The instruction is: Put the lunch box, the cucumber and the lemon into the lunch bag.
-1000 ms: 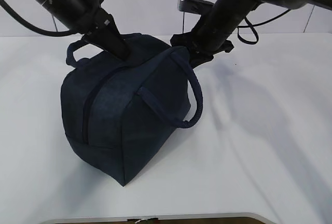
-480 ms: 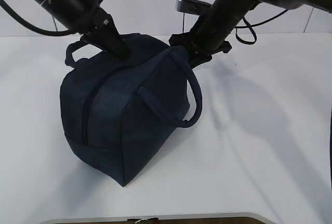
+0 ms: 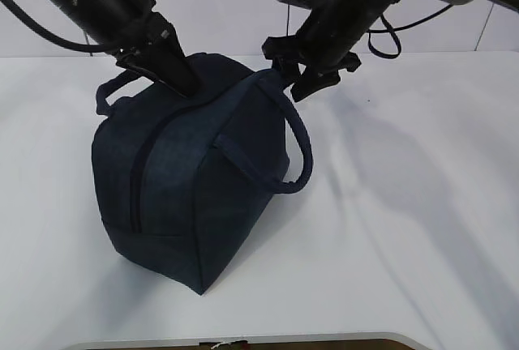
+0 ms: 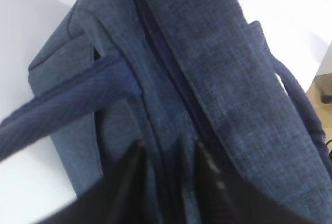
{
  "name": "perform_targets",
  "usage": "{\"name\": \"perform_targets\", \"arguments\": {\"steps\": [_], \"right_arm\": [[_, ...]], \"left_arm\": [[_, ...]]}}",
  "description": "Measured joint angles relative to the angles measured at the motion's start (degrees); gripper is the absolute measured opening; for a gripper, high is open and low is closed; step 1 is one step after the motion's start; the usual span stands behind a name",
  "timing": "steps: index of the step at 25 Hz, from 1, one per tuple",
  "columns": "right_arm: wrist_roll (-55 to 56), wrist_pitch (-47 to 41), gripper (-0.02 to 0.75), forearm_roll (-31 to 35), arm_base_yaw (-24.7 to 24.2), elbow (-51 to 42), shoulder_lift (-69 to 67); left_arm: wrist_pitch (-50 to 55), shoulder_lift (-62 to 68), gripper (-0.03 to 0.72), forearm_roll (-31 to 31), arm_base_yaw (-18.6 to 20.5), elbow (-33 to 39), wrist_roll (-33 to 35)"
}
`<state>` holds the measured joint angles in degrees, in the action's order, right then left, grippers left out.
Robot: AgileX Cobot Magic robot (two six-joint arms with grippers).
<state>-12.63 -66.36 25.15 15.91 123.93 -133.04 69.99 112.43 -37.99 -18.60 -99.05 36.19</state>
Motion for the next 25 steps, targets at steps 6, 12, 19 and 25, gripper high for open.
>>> {"name": "perform_targets", "arguments": {"steps": [6, 12, 19, 25], "right_arm": [[1.2, -1.8, 0.481, 0.2, 0.0, 4.1, 0.4], [1.3, -4.1, 0.482, 0.4, -0.1, 7.4, 2.6], [1.3, -5.0, 0.482, 0.5, -0.1, 7.7, 5.6], [1.3, -5.1, 0.482, -2.3, -0.1, 7.7, 8.4]], "left_arm": [[0.0, 0.0, 0.435, 1.0, 0.0, 0.0, -2.9], [0.0, -0.1, 0.467, 5.1, 0.1, 0.0, -8.2], [0.1, -2.1, 0.440, 6.0, 1.1, 0.0, -12.1], [0.3, -6.2, 0.385, 6.4, 1.3, 0.0, -16.1]]}}
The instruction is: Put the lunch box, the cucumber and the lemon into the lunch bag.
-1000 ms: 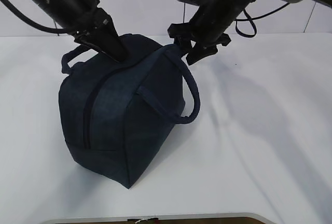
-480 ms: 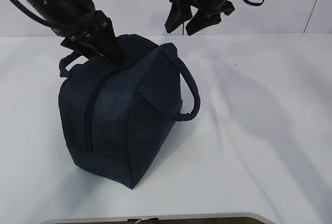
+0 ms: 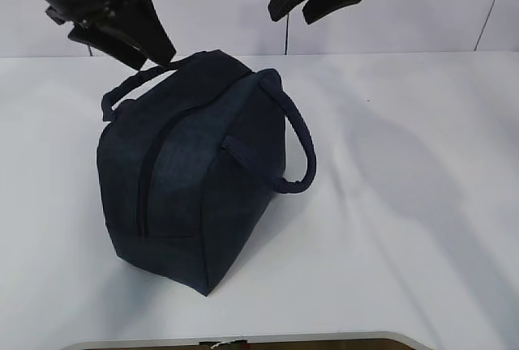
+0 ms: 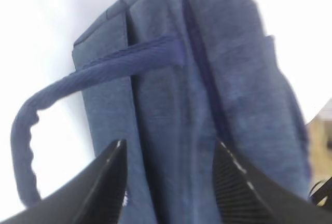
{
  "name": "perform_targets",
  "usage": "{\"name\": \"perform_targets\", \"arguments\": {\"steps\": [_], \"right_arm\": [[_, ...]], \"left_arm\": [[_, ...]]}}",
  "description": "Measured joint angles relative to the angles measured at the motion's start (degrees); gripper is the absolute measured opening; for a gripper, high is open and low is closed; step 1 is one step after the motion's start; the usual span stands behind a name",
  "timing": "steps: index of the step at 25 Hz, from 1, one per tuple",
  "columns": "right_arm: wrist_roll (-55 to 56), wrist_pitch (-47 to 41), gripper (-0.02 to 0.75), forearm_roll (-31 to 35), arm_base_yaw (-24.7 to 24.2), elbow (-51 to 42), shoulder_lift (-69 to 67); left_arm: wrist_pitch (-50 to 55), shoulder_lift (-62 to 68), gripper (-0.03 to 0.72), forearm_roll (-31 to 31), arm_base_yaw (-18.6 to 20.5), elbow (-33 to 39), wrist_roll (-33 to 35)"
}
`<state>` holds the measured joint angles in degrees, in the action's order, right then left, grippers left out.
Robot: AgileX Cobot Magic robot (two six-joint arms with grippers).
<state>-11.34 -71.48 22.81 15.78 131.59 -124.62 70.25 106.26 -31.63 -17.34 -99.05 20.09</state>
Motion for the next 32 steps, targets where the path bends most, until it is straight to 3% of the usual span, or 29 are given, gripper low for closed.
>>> {"name": "perform_targets", "arguments": {"steps": [4, 8, 12, 19, 23, 32], "right_arm": [[0.0, -0.1, 0.482, -2.4, 0.0, 0.0, 2.8], [0.0, -0.2, 0.482, -4.4, 0.0, -1.1, 5.9], [0.5, -0.2, 0.482, -6.6, 0.0, -8.5, 11.3], [0.7, -0.3, 0.480, -13.0, 0.0, -22.5, 23.5], [1.6, -0.3, 0.479, -16.2, 0.0, -28.1, 30.0], [3.6, -0.3, 0.479, -16.8, 0.0, -42.1, 42.3]], "left_arm": [[0.0, -2.9, 0.356, 1.2, 0.1, 0.0, -3.9], [0.3, -6.2, 0.331, 8.0, 0.1, 0.0, -10.0], [0.6, -9.6, 0.327, 13.5, 0.2, 0.0, -13.8], [1.2, -16.5, 0.326, 16.2, 0.2, 0.6, -15.1], [1.2, -22.2, 0.323, 17.2, 0.2, 6.8, -15.3], [1.4, -40.0, 0.310, 22.0, 0.2, 24.2, -15.3]]}}
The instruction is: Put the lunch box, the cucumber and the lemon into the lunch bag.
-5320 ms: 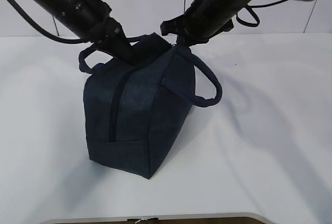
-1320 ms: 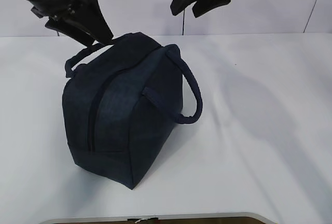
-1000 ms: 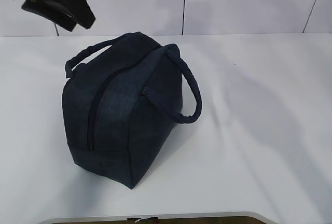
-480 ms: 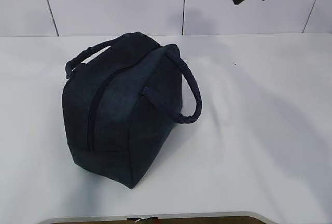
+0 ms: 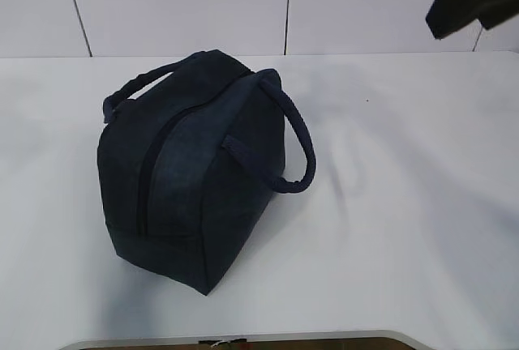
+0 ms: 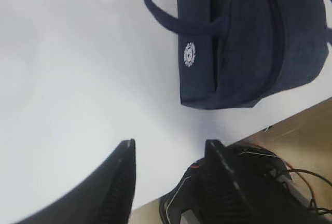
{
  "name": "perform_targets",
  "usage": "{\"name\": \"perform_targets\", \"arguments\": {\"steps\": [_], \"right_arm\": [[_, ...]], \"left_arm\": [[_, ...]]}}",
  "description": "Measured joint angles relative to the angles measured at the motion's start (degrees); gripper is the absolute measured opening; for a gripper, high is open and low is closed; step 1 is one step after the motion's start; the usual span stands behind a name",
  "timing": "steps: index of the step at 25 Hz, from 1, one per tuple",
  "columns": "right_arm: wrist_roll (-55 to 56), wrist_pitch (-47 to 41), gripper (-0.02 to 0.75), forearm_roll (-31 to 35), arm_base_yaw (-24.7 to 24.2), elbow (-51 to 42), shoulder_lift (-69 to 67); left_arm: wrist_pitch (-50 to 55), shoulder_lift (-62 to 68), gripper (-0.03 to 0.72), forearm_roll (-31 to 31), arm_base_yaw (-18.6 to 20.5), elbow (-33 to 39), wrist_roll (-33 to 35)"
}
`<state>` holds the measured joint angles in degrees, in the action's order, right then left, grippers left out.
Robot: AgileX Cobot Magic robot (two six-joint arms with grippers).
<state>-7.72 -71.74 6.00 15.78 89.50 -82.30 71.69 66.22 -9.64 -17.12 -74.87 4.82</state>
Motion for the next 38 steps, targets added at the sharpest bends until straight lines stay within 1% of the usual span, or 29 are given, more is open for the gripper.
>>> {"name": "perform_targets", "arguments": {"steps": [4, 7, 10, 13, 19, 29, 33, 38], "right_arm": [[0.6, 0.0, 0.479, 0.5, 0.0, -7.4, 4.4], [1.0, 0.0, 0.479, 2.1, 0.0, -12.7, 7.5], [1.0, 0.0, 0.479, 4.0, 0.0, -17.3, 10.4], [1.0, 0.0, 0.479, 5.3, 0.0, -21.0, 13.5], [1.0, 0.0, 0.479, 5.8, 0.0, -25.0, 21.6], [1.0, -0.1, 0.479, 2.9, 0.0, -28.4, 35.9], [0.9, -0.4, 0.479, 1.6, 0.0, -31.0, 41.8], [0.8, -0.6, 0.479, -1.1, 0.0, -34.7, 47.8]], "left_arm": [[0.0, -8.1, 0.299, 2.7, 0.0, 6.4, 0.0], [0.1, -13.5, 0.254, 3.3, 0.0, 9.9, 0.0], [0.2, -18.6, 0.227, 3.5, 0.0, 11.8, 0.0], [0.3, -23.2, 0.221, 3.9, 0.0, 13.0, 0.0], [0.4, -29.7, 0.222, 3.9, 0.0, 18.7, 0.0], [0.4, -41.0, 0.222, 3.9, 0.0, 29.9, 0.0], [0.2, -47.0, 0.222, 4.0, 0.0, 32.8, 0.0], [-0.4, -53.9, 0.222, 4.0, 0.0, 34.9, 0.0]]}}
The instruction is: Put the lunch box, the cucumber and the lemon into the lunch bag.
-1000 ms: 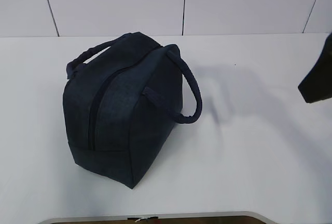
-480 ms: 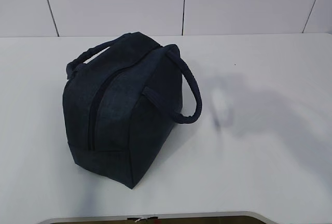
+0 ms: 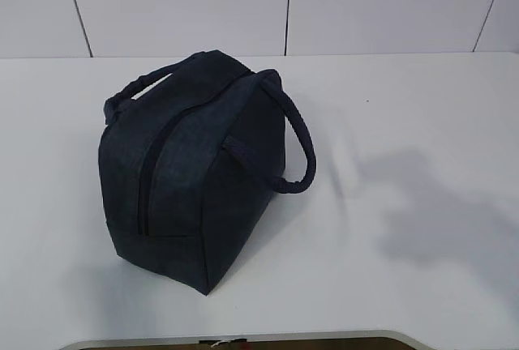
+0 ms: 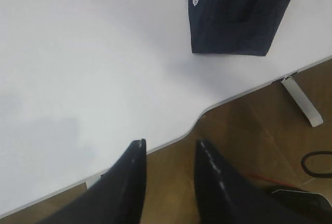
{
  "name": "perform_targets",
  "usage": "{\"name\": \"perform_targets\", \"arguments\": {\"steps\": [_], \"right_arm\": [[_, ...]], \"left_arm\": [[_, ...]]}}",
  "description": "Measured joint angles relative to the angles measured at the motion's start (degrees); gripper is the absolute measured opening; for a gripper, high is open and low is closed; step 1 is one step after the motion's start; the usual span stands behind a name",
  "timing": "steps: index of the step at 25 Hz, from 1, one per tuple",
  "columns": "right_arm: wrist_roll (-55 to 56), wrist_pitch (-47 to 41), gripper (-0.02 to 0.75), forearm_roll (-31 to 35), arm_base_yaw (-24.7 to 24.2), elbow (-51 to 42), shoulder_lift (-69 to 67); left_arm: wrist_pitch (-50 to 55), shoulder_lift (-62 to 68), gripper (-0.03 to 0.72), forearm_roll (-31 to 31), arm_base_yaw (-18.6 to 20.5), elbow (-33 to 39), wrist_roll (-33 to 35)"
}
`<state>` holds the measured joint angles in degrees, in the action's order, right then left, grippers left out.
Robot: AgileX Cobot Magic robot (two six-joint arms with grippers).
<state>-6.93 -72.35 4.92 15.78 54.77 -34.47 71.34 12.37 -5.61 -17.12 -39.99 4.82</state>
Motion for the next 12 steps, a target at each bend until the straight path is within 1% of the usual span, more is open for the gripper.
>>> {"name": "perform_targets", "arguments": {"steps": [7, 12], "right_arm": [[-0.1, -0.1, 0.479, -2.1, 0.0, -3.6, 4.4], [-0.3, -0.1, 0.479, -3.3, 0.0, -9.0, 6.4]], "left_arm": [[0.5, -4.9, 0.222, 0.0, 0.0, 0.1, 0.0], [1.0, -6.2, 0.222, 0.1, 0.0, 0.1, 0.0]]}}
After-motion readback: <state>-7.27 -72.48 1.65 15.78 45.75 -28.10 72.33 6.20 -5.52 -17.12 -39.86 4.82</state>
